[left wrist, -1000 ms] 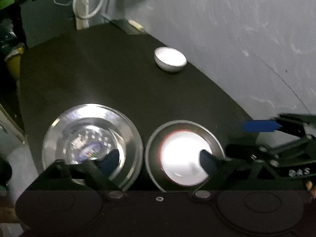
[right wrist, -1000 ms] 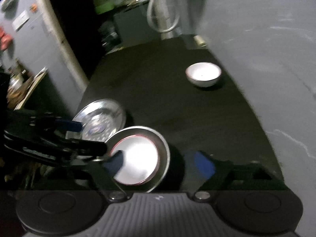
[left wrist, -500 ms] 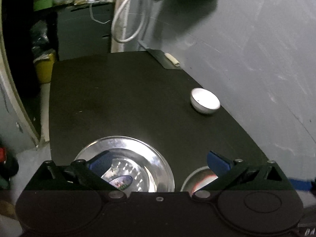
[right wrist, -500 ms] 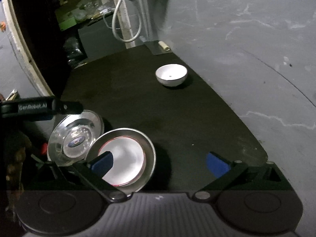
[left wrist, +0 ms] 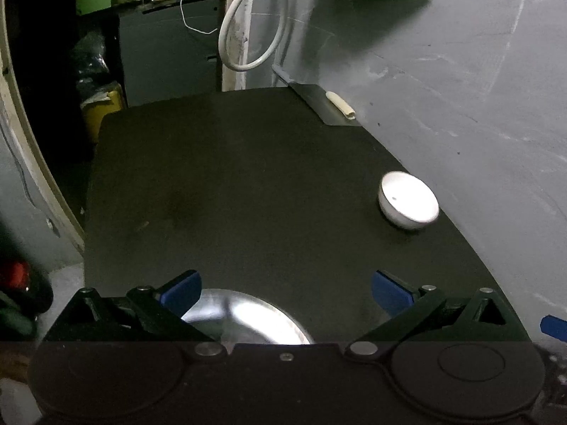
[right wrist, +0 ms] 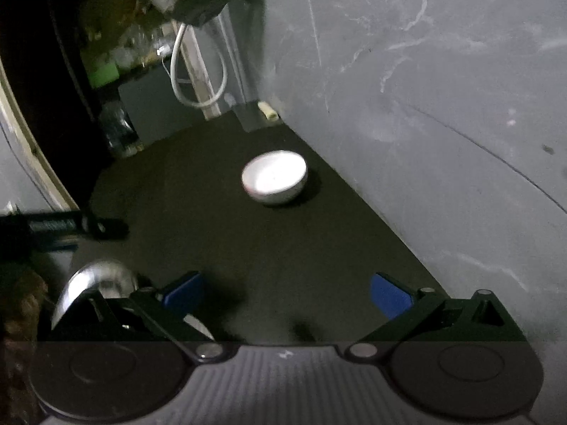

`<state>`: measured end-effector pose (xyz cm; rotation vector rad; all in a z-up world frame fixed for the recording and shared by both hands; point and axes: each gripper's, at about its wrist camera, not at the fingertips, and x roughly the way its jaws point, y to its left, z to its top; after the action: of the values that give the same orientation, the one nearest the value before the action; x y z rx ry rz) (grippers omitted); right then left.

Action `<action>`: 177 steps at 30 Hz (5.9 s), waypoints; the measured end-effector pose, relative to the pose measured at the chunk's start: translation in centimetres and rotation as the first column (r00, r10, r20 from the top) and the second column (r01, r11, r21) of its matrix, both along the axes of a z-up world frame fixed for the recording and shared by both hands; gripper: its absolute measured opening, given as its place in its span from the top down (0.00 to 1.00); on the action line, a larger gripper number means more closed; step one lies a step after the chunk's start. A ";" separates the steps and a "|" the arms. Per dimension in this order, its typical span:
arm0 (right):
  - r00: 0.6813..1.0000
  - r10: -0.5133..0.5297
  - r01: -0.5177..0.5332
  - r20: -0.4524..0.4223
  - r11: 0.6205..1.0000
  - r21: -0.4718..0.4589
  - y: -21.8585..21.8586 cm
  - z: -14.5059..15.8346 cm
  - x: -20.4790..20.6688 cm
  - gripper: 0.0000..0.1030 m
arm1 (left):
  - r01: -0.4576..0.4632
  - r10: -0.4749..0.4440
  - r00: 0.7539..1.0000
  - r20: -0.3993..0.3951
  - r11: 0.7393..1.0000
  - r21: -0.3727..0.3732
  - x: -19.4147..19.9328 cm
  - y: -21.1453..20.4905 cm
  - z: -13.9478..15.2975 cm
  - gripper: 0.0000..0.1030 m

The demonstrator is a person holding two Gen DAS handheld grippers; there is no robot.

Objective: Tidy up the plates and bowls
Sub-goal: 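Close both grippers on the rim of the second white bowl, then lift the second white bowl and carry it toward the steel bowl, then lower the second white bowl onto the stacked white bowl, then open both grippers and withdraw from the stacked bowls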

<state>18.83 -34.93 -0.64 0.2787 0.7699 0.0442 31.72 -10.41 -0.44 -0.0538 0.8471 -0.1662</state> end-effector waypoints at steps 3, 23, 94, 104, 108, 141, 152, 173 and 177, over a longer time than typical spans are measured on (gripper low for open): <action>1.000 0.011 -0.011 0.006 1.000 0.029 -1.1 -0.7 3.3 0.00 | -0.015 0.016 1.000 -0.008 0.999 0.032 2.9 -1.9 -0.3 0.01; 0.998 0.054 -0.050 -0.015 0.981 0.188 -3.8 -5.2 15.2 0.30 | 0.141 -0.137 0.982 -0.129 0.990 0.021 15.7 -11.2 -4.0 0.21; 0.991 0.117 -0.128 0.069 0.977 0.168 4.2 0.1 -7.4 0.70 | 0.346 -0.356 0.931 -0.078 0.931 -0.120 -7.8 -2.1 -0.5 0.85; 0.989 0.139 -0.145 0.047 0.974 0.173 5.1 -0.3 -8.1 0.70 | 0.343 -0.352 0.931 -0.094 0.934 -0.101 -9.0 -1.4 -1.0 0.84; 0.989 0.144 -0.148 0.036 0.973 0.176 5.3 -0.4 -8.3 0.70 | 0.340 -0.349 0.932 -0.103 0.936 -0.094 -9.3 -1.6 -1.1 0.84; 0.989 0.147 -0.139 -0.032 0.973 0.186 5.5 -1.4 -8.2 0.70 | 0.366 -0.357 0.922 -0.149 0.930 0.032 -10.2 -3.7 -1.4 0.82; 0.987 0.152 -0.142 -0.046 0.973 0.182 5.6 -1.7 -7.8 0.70 | 0.366 -0.350 0.923 -0.158 0.927 0.085 -10.3 -4.3 -1.5 0.81; 0.986 0.160 -0.151 -0.040 0.974 0.171 5.7 -1.7 -7.8 0.67 | 0.357 -0.341 0.927 -0.154 0.930 0.087 -10.4 -4.1 -1.4 0.78; 0.987 0.159 -0.151 -0.032 0.974 0.169 5.6 -1.6 -8.0 0.66 | 0.350 -0.336 0.932 -0.138 0.933 0.087 -10.5 -3.9 -1.0 0.69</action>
<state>10.81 -29.32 -2.25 0.3790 0.8339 0.2515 21.19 -14.30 -1.42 0.1916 0.9818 -0.4493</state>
